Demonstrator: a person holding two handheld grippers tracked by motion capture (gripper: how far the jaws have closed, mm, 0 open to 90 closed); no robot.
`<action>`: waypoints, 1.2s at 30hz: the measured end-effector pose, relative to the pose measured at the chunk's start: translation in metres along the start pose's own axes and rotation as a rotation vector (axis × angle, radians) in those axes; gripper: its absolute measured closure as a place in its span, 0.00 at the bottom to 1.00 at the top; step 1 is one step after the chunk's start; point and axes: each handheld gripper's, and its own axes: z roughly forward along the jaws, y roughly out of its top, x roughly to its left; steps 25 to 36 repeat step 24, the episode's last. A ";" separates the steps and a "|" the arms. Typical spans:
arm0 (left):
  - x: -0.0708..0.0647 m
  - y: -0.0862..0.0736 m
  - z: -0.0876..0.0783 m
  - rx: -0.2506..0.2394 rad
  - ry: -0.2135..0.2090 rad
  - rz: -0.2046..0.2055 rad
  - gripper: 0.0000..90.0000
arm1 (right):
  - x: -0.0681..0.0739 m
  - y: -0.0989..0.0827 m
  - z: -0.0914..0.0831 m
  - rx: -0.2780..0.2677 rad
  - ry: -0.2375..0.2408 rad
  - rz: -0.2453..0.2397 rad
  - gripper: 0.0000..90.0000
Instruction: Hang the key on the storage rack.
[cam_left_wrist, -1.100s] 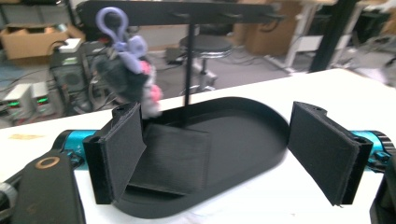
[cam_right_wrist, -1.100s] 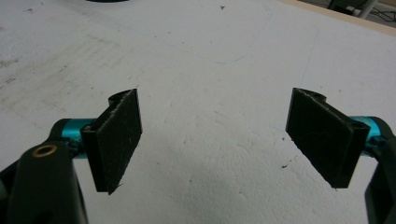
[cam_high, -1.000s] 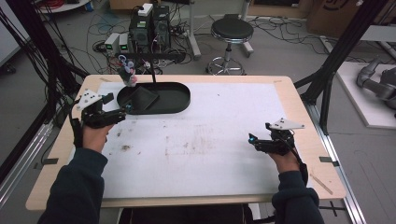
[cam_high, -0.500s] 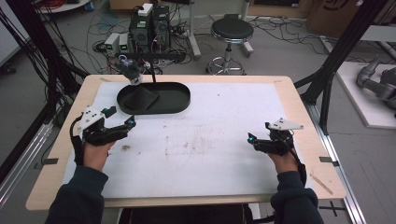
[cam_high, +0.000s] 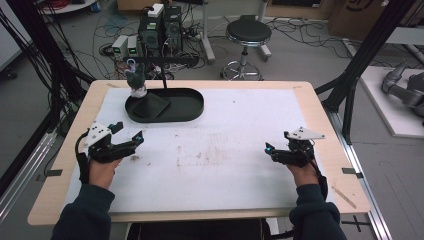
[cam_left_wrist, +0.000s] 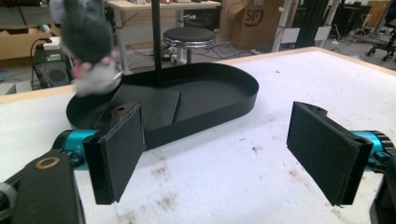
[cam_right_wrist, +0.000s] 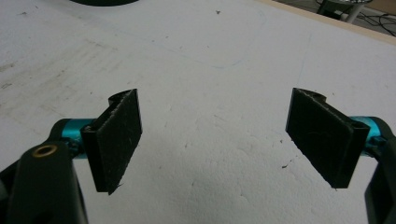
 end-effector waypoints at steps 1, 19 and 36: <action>-0.001 -0.001 0.000 0.006 0.003 0.009 0.21 | 0.000 0.000 0.000 -0.001 -0.001 0.001 0.21; 0.002 -0.009 0.003 0.025 0.020 0.003 0.21 | -0.003 -0.004 -0.003 0.002 -0.014 0.002 0.21; 0.002 -0.010 0.005 0.027 0.017 0.005 0.21 | -0.004 -0.004 -0.002 0.003 -0.014 0.000 0.21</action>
